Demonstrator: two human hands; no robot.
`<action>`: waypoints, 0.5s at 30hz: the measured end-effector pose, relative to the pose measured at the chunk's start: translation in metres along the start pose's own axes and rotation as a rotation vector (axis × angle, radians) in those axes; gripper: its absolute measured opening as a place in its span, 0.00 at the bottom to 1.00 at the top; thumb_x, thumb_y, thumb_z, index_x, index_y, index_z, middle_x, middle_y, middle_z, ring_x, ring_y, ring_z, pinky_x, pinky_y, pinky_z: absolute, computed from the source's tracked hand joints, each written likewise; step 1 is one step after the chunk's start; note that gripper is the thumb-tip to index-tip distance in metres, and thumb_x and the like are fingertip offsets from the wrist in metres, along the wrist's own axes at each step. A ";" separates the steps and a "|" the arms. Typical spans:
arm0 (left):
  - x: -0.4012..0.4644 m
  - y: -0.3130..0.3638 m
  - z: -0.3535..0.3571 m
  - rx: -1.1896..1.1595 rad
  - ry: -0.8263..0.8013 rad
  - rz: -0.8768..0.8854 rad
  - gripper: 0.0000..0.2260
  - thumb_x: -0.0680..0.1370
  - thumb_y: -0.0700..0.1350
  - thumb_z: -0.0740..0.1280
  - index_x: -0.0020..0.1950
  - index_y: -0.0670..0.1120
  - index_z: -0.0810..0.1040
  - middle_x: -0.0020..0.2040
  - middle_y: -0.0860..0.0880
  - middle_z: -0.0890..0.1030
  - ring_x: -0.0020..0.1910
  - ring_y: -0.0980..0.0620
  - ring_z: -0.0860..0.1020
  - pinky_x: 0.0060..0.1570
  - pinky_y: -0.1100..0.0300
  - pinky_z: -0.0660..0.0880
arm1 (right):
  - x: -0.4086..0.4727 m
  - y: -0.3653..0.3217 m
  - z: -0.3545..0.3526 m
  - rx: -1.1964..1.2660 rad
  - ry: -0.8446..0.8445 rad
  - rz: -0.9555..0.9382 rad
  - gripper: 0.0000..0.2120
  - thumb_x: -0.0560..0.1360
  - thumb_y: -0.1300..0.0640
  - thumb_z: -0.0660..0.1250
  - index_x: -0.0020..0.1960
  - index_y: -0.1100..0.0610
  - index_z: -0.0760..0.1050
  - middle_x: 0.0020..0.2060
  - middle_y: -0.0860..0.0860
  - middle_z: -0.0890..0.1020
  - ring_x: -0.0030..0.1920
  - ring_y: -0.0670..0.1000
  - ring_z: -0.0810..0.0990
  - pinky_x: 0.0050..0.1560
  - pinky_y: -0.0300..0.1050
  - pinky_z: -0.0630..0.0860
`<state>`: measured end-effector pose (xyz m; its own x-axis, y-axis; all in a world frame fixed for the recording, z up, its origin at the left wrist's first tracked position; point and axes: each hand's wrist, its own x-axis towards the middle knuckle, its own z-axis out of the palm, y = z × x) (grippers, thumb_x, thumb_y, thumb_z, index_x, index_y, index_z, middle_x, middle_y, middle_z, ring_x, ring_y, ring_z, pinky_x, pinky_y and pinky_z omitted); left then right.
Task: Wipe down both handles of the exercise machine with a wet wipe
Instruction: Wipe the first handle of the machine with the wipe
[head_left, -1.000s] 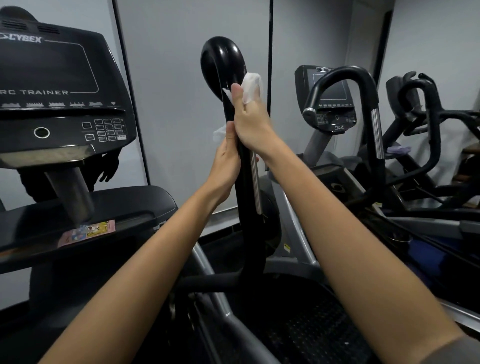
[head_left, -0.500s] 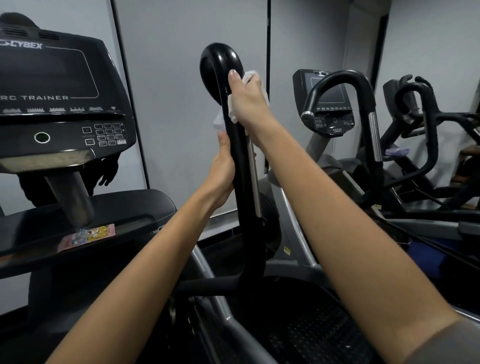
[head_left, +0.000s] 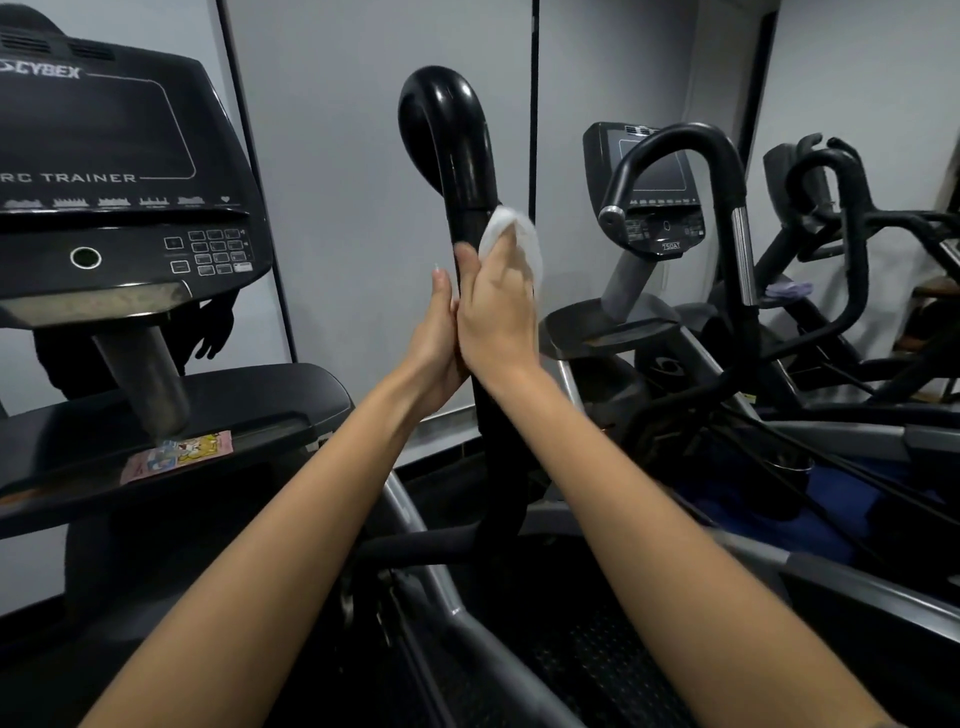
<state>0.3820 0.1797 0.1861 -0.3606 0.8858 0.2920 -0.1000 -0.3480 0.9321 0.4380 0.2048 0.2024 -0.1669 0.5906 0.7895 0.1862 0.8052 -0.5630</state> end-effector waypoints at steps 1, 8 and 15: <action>-0.002 -0.006 -0.001 0.001 -0.012 -0.027 0.27 0.81 0.60 0.42 0.55 0.49 0.77 0.52 0.50 0.81 0.51 0.56 0.80 0.51 0.64 0.77 | -0.013 0.006 -0.001 -0.020 -0.028 0.007 0.26 0.81 0.50 0.54 0.71 0.67 0.58 0.59 0.63 0.75 0.60 0.63 0.74 0.56 0.54 0.71; -0.001 -0.013 -0.011 -0.053 0.058 -0.034 0.20 0.83 0.55 0.48 0.49 0.47 0.76 0.42 0.50 0.79 0.42 0.55 0.78 0.43 0.62 0.77 | -0.006 -0.025 -0.030 0.231 -0.149 0.105 0.33 0.80 0.40 0.46 0.77 0.60 0.48 0.77 0.56 0.54 0.77 0.53 0.49 0.75 0.50 0.45; -0.011 -0.004 -0.017 0.150 0.127 0.018 0.14 0.80 0.35 0.52 0.40 0.46 0.71 0.23 0.58 0.75 0.23 0.63 0.73 0.27 0.70 0.71 | 0.026 -0.046 0.002 -0.296 -0.055 -0.097 0.26 0.78 0.60 0.56 0.75 0.52 0.56 0.68 0.60 0.68 0.65 0.62 0.65 0.59 0.52 0.66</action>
<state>0.3708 0.1663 0.1761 -0.4764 0.8307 0.2881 0.0436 -0.3050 0.9514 0.4228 0.1829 0.2482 -0.2484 0.5207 0.8168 0.4395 0.8120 -0.3840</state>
